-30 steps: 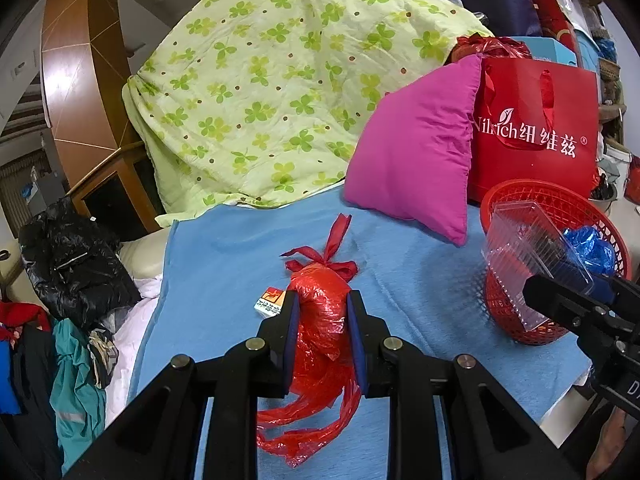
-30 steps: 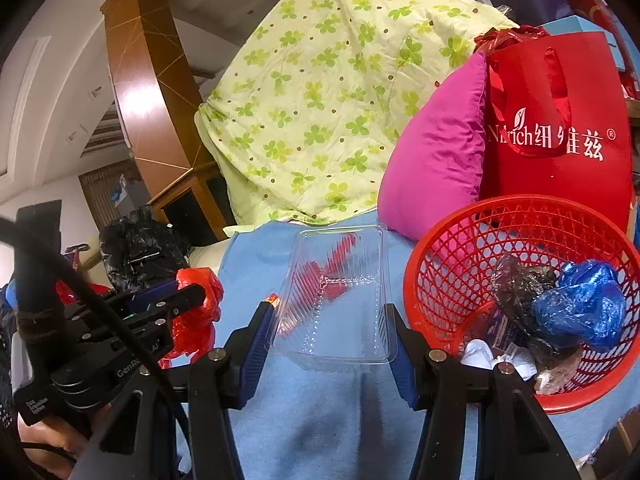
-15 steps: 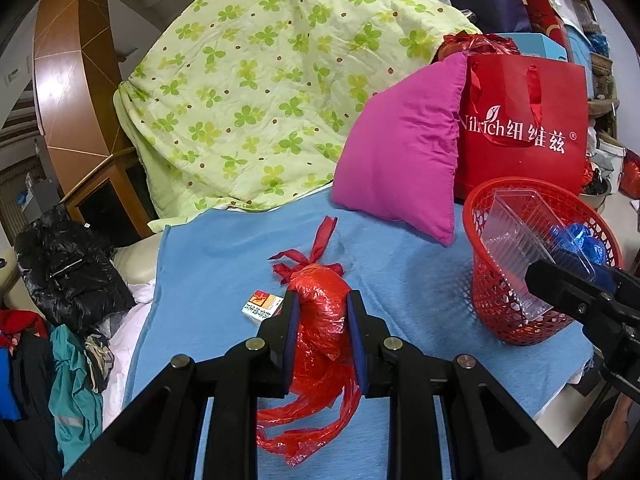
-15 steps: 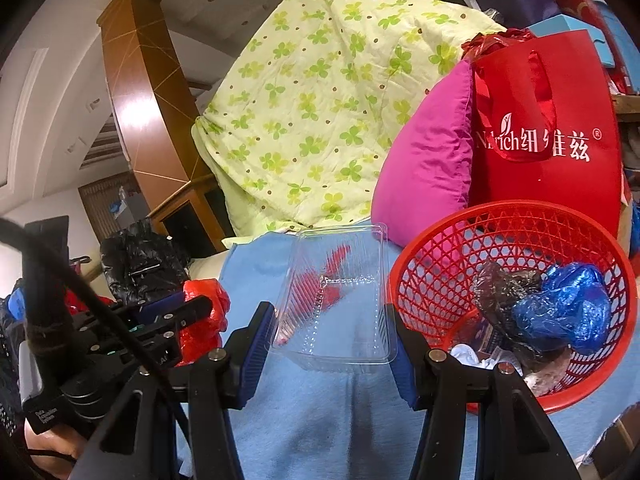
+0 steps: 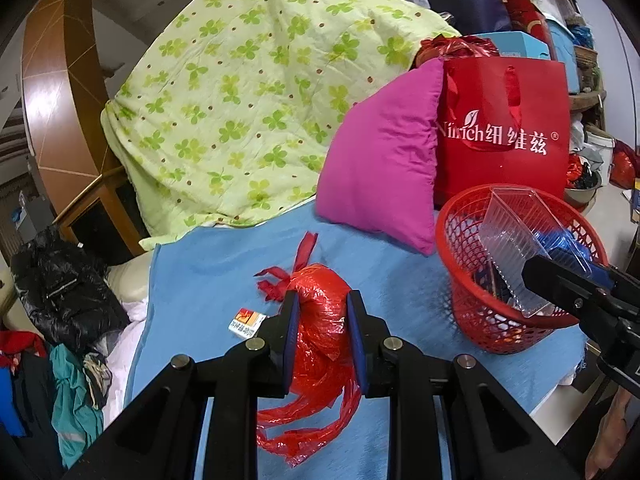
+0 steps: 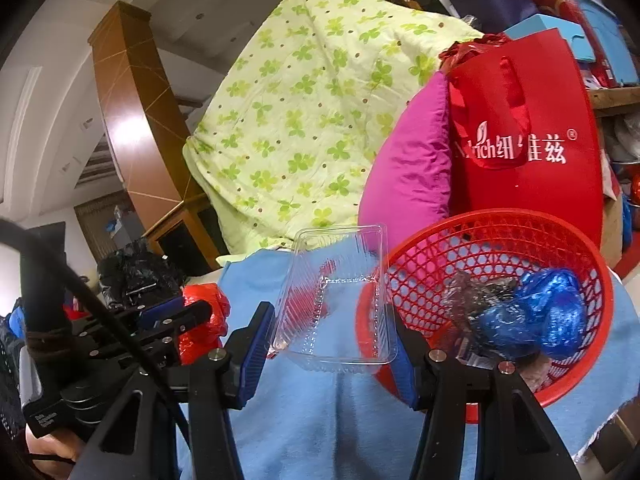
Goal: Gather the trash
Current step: 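Bring the clear container and red bag with both tools over the basket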
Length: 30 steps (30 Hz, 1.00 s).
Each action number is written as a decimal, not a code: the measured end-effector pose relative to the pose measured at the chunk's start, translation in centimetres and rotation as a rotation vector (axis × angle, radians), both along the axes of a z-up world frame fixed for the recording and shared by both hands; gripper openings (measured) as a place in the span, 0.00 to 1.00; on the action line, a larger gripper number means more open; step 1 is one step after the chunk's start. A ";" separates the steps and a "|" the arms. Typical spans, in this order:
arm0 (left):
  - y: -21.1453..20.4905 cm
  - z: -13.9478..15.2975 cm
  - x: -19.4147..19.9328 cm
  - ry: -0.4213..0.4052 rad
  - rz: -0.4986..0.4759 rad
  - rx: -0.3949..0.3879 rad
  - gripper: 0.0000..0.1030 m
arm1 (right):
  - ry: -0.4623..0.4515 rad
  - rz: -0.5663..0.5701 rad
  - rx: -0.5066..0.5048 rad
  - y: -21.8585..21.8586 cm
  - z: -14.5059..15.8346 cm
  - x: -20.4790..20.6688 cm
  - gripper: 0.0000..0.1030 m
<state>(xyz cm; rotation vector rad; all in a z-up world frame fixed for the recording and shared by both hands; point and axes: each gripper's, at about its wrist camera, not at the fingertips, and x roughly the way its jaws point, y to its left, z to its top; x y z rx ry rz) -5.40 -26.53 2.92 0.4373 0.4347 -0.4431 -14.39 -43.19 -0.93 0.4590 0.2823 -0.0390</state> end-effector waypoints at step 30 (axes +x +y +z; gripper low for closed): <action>-8.6 3.1 0.3 0.250 -0.383 -0.260 0.26 | -0.034 -0.287 0.315 -11.0 -2.1 -4.7 0.58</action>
